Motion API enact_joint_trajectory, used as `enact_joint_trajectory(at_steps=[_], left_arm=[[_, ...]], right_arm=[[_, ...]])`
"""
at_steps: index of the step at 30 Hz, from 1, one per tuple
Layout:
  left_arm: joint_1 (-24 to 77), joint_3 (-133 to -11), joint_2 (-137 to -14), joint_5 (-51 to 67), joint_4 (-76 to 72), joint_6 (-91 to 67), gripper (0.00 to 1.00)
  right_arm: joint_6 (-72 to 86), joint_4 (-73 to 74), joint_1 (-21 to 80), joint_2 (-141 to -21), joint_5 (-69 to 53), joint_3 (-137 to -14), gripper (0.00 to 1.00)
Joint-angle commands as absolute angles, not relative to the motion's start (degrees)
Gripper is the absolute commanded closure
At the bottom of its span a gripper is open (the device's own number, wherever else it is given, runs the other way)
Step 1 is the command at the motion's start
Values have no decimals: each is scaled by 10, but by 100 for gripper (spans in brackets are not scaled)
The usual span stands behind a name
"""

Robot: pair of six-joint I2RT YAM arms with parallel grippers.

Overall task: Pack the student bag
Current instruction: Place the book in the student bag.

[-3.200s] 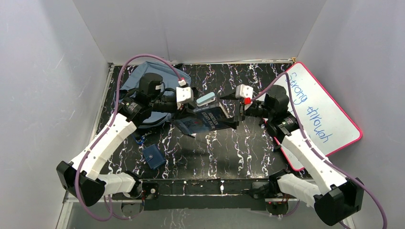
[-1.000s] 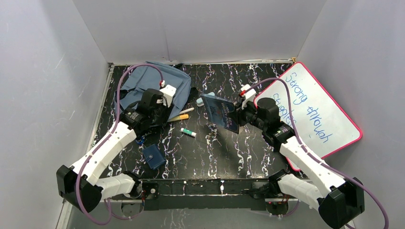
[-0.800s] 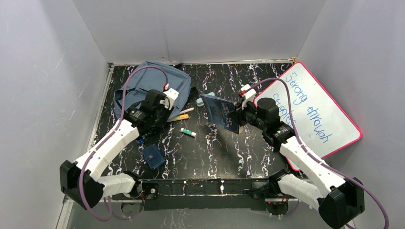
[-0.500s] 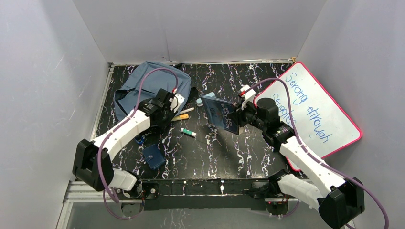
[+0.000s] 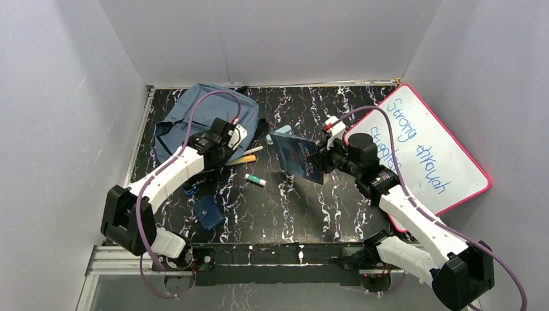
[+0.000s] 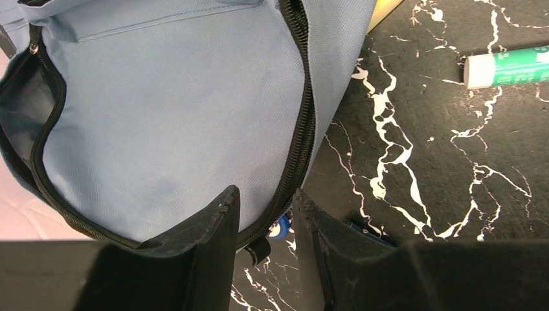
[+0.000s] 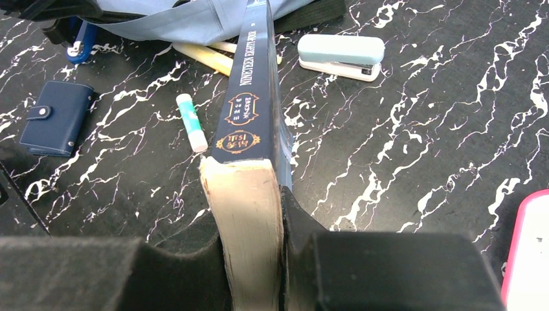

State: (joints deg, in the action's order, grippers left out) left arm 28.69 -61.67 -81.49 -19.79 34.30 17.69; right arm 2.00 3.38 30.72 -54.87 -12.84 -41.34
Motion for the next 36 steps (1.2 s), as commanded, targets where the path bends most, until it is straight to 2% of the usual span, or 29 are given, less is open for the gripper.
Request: enact_joint_trajectory(at_steps=[1,11,18,23,28,36], left_arm=[[277,-622,-814,-207,341,187,66],[269,-623,-846,-180,353,186,66],[262,-624,-858,-217,346,195,69],[261,-624,-874,-252,346,202,79],[261,-642,-890,-278,349,206,100],[261,-691,-879,-297,342,217,100]], right_arm=[[32,-47,307,-542,-148,-431,100],[29,-42,307,-550,-156,-442,100],[33,-46,307,-551,-163,-441,100],[34,-42,307,-552,-169,-447,100],[33,-38,307,-548,-169,-448,100],[41,-47,307,-546,-171,-441,100]])
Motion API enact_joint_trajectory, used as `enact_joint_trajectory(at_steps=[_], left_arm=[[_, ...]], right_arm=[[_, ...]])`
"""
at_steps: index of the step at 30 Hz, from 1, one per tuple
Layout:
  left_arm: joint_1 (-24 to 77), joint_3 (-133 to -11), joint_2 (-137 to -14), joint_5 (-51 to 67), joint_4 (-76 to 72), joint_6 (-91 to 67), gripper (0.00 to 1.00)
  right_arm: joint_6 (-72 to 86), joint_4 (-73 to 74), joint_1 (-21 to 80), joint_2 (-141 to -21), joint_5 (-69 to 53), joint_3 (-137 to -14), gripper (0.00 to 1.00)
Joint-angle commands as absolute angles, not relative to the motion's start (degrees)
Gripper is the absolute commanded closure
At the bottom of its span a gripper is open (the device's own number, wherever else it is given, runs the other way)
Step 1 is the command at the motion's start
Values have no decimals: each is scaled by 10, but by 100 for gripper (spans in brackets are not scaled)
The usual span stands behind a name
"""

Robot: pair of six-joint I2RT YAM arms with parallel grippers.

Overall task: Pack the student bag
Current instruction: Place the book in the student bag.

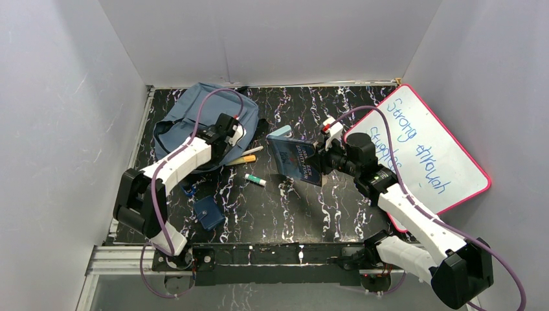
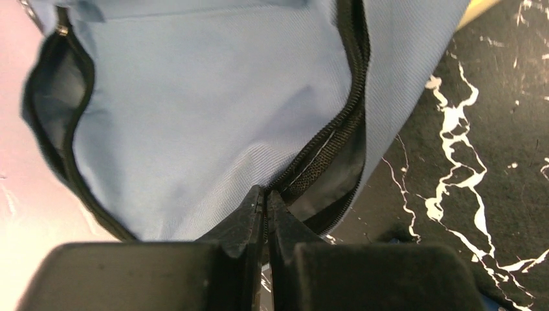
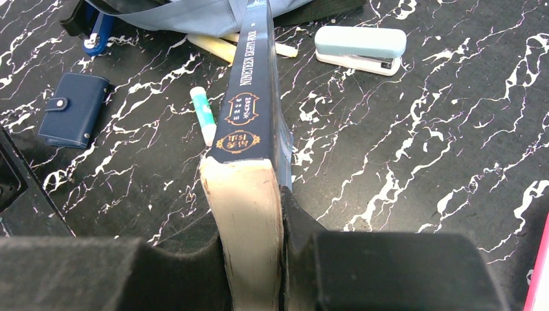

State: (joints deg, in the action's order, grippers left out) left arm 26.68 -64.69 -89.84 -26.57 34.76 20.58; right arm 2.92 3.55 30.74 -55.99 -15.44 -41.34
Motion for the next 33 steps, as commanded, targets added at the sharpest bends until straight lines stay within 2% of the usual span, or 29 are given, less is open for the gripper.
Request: enact_joint_trajectory(at_steps=[1,15,20,33], left_arm=[[261,-702,-876,-297,341,218,100],[269,-850,-909,-254,340,237,100],[276,-886,-913,-196,341,222,100],[367,-1024,-996,-182,341,215,100]], right_arm=[[40,-47,307,-546,-173,-441,100],[45,-67,307,-524,-155,-416,100],[47,-72,307,-518,-144,-406,100],[50,-71,307,-496,-128,-391,100]])
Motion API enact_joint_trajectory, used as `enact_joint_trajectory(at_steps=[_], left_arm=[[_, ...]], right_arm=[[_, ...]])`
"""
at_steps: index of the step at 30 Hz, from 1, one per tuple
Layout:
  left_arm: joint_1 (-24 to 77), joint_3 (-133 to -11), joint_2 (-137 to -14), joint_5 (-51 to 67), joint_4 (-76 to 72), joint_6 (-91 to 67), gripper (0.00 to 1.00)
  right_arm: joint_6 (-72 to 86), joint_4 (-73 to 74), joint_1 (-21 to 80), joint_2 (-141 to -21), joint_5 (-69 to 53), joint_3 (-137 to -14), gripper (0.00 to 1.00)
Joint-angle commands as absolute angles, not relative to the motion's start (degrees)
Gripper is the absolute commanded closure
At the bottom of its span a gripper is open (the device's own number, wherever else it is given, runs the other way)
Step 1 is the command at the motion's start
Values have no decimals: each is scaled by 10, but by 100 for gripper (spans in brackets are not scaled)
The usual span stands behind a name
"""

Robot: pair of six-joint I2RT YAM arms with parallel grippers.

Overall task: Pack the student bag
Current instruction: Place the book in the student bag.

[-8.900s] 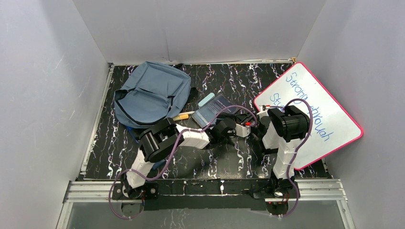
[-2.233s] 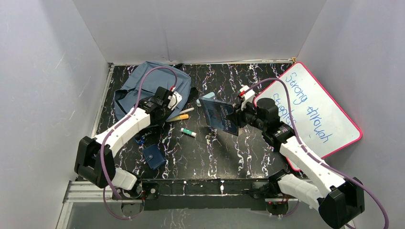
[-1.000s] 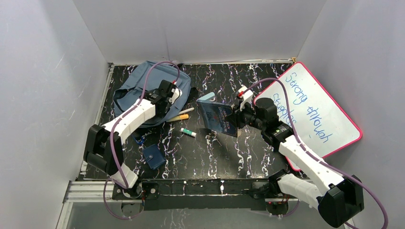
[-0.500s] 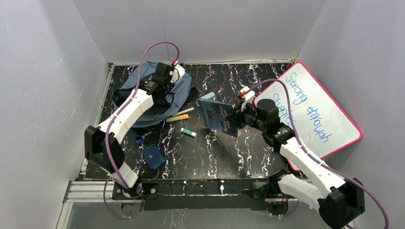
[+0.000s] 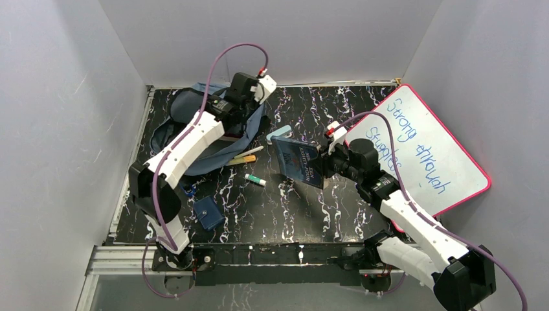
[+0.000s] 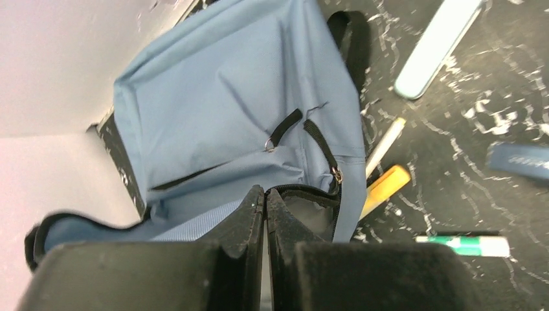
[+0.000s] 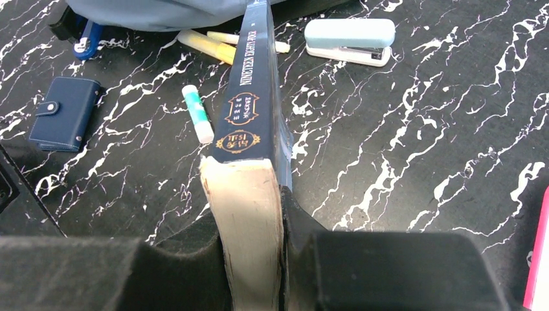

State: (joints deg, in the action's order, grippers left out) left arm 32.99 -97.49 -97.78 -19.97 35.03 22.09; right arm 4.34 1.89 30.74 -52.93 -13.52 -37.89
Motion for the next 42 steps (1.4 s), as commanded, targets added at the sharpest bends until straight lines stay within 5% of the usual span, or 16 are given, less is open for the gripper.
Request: enact_joint_trajectory(at_steps=[1,17,19,26,30,38,42], left_arm=[[372,-1032,-1003,-181,341,213,100],[398,-1155,-1084,-86,340,177,100],[398,-1129,-1077,-90,343,182,100],[397,-957,-969,-116,330,179,65],[397,-832,-872,-114,309,166,55],[396,-692,-706,-117,315,126,54],[396,-654,-662,-21,284,121,53]], right_arm=[[50,-70,307,-493,-125,-389,100],[106,-36,307,-457,40,-377,100],[111,-32,307,-452,52,-375,100],[119,-35,307,-450,58,-368,100],[120,-36,307,-455,49,-369,100],[121,-47,308,-458,36,-359,100],[127,-51,307,-465,23,-358,100]])
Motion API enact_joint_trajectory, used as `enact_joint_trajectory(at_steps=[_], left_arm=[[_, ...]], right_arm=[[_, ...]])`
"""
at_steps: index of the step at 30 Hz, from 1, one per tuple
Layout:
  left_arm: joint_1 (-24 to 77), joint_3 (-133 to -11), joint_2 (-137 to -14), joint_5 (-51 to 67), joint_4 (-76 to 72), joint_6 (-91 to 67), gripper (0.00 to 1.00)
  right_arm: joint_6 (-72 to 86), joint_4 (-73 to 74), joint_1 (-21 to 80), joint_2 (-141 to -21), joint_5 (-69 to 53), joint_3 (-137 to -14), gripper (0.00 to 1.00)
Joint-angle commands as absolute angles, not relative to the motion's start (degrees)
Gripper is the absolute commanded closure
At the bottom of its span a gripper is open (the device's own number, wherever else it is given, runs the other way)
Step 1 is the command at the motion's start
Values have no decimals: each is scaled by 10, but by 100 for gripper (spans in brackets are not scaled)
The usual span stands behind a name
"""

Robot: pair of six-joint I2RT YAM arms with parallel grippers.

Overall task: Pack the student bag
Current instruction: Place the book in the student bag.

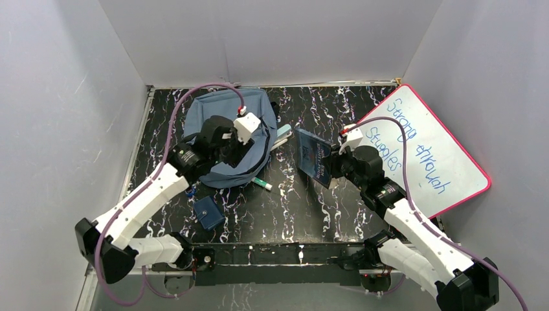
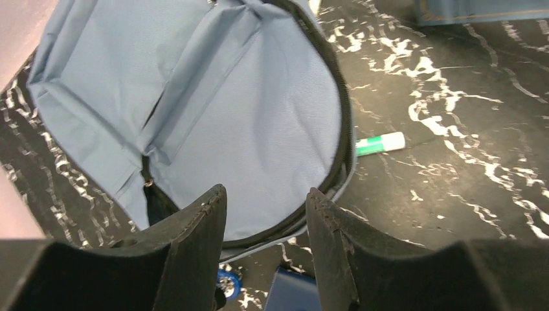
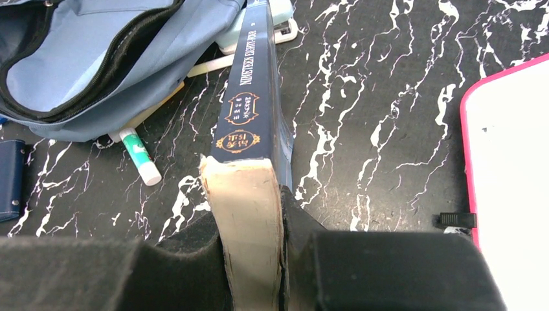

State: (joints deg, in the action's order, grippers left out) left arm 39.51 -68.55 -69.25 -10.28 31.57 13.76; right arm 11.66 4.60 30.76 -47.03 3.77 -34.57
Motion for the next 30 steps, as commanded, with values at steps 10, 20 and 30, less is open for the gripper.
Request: enact_joint_trajectory(at_steps=[10,20,30], left_arm=[[397,-633,-740,9,140,58,51],[401,-631,-799,-54,128,58,49],[409,-615,-822,-54,125,34,49]], right_arm=[[136,-43,307,-452,25,-357,100],[136,-44,308,-449,28,-348,100],[141,-48,307,-453,23,-345,100]])
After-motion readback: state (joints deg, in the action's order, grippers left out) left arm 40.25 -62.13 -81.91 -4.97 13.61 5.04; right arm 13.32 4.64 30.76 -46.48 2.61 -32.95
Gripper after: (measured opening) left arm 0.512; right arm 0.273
